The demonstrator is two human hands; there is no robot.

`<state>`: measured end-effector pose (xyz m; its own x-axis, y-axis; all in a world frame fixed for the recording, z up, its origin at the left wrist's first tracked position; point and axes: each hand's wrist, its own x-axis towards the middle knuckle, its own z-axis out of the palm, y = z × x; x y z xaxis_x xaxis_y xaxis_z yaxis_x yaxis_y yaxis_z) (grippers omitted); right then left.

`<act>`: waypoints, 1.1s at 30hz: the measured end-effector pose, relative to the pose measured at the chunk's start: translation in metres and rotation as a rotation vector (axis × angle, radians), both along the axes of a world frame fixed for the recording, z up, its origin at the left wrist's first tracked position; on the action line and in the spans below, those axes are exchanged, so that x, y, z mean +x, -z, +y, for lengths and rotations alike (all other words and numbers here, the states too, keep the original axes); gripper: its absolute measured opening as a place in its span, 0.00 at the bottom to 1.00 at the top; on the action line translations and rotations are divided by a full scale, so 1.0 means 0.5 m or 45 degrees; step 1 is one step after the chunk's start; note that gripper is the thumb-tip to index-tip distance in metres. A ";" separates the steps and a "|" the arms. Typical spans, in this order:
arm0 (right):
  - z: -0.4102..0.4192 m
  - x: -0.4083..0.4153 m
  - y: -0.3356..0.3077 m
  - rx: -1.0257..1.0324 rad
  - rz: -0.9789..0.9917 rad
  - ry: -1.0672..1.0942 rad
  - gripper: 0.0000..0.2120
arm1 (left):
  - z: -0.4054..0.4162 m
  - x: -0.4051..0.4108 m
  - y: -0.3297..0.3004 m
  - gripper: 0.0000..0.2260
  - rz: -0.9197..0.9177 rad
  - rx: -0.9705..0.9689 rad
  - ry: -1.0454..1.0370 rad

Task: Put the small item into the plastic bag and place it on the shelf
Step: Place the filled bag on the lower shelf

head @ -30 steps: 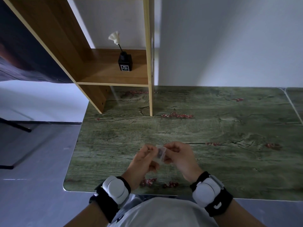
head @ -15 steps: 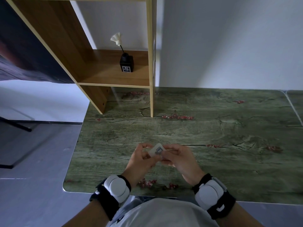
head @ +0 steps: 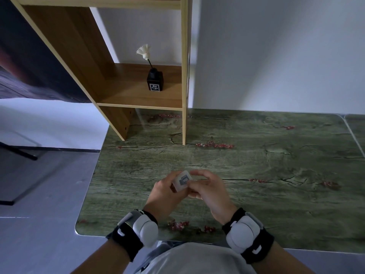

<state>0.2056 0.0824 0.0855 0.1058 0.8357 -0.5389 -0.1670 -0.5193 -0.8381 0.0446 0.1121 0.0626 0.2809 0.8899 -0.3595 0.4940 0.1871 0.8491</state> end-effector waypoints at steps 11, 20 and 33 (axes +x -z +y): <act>0.137 -0.057 -0.078 0.235 -0.124 -0.027 0.11 | 0.122 -0.044 -0.086 0.16 -0.601 -0.180 -0.521; 0.294 -0.146 -0.147 0.368 -0.341 -0.244 0.14 | 0.267 -0.126 -0.130 0.14 -0.544 0.038 -0.682; 0.448 -0.232 -0.240 0.243 -0.452 -0.494 0.15 | 0.500 -0.214 -0.137 0.13 -0.231 0.098 -0.733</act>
